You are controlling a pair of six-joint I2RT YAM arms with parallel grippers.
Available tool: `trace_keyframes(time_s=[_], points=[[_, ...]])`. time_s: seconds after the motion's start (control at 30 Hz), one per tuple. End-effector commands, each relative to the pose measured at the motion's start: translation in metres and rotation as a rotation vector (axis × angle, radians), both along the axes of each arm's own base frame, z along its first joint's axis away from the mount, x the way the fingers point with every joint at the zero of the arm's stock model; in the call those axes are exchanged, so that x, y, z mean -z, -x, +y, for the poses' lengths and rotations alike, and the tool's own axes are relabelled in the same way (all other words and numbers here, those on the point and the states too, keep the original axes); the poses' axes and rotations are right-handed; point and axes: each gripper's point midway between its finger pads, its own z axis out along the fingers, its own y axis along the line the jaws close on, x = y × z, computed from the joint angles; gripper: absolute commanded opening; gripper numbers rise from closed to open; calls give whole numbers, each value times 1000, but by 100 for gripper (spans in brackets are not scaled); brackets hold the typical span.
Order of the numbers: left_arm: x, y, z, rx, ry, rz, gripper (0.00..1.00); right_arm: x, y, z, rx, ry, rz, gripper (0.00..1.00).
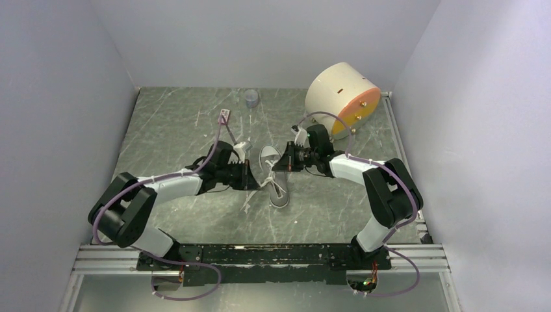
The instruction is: Tie the shoes
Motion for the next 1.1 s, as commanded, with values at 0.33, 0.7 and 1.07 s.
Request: trace_keyframes(time_s=[0.33, 0.7, 1.07], points=[[11, 12, 3, -88, 66, 51, 5, -1, -21, -7, 105, -7, -23, 0], [-16, -19, -18, -3, 71, -38, 5, 8, -26, -10, -71, 159, -44, 9], [-23, -64, -22, 30, -27, -92, 9, -4, -16, -37, 29, 296, -34, 52]])
